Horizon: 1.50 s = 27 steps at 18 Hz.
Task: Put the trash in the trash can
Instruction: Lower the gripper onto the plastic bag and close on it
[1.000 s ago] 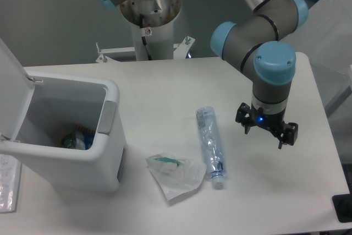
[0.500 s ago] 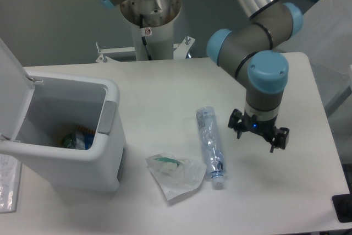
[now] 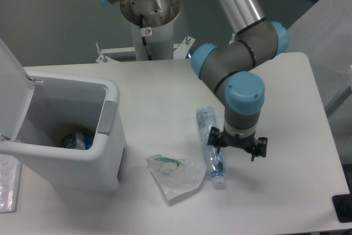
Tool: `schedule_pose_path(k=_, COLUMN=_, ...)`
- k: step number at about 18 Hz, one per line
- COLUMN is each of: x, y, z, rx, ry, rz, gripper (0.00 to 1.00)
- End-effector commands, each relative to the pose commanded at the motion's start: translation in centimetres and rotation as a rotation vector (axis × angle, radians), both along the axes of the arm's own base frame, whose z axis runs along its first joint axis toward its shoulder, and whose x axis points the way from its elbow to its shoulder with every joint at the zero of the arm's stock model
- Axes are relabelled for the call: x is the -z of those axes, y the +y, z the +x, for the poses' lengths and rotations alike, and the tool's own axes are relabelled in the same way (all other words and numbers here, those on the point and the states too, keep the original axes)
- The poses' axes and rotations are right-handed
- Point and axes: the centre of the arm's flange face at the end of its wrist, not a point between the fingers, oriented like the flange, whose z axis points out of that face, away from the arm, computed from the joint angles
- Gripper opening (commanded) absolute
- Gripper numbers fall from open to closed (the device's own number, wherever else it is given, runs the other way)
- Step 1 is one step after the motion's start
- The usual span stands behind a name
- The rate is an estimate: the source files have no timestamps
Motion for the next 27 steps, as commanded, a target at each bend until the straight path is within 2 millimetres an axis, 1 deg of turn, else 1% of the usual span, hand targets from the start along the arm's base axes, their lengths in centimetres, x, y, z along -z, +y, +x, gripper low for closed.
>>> schedule_pose_path(k=1, x=0.2, y=0.8, z=1.0, rx=0.022, ry=-0.005, rz=0.001, gripper=1.00)
schedule_pose_path(k=3, x=0.3, y=1.5, z=2.5, rx=0.056, ry=-0.018, rz=0.007, gripper=1.00)
schedule_pose_path(k=4, x=0.4, y=2.3, z=3.5, rx=0.080, ry=-0.027, rz=0.016, gripper=1.00)
schedule_pose_path(k=6, x=1.0, y=2.7, z=5.3, rx=0.130, ry=-0.051, rz=0.008, gripper=1.00)
schedule_pose_path(k=8, x=2.1, y=3.5, z=7.7, rx=0.185, ry=-0.072, rz=-0.005, gripper=1.00)
schedule_pose_path(k=9, x=2.7, y=3.6, z=8.8, rx=0.216, ry=-0.083, rz=-0.014, gripper=1.00)
schedule_pose_path(k=11, x=2.4, y=3.1, z=10.5, rx=0.309, ry=-0.091, rz=-0.024, gripper=1.00)
schedule_pose_path(k=13, x=2.6, y=2.4, z=11.4, rx=0.384, ry=-0.100, rz=-0.031, gripper=1.00)
schedule_pose_path(k=14, x=2.7, y=2.2, z=11.5, rx=0.399, ry=-0.103, rz=-0.033, gripper=1.00)
schedule_pose_path(k=16, x=2.1, y=2.0, z=11.5, rx=0.424, ry=-0.094, rz=-0.028, gripper=1.00)
schedule_pose_path(k=17, x=2.1, y=2.0, z=11.5, rx=0.438, ry=-0.094, rz=-0.030, gripper=1.00)
schedule_pose_path(k=20, x=3.4, y=2.1, z=11.5, rx=0.443, ry=-0.094, rz=-0.041, gripper=1.00)
schedule_pose_path(k=22, x=4.0, y=2.7, z=11.6, rx=0.449, ry=-0.098, rz=-0.044, gripper=1.00)
schedule_pose_path(k=25, x=5.0, y=3.5, z=11.1, rx=0.443, ry=-0.093, rz=-0.044, gripper=0.99)
schedule_pose_path(k=26, x=5.0, y=3.7, z=11.1, rx=0.445, ry=-0.089, rz=-0.041, gripper=0.87)
schedule_pose_path(k=27, x=5.1, y=3.7, z=11.0, rx=0.445, ry=-0.088, rz=-0.040, gripper=0.72)
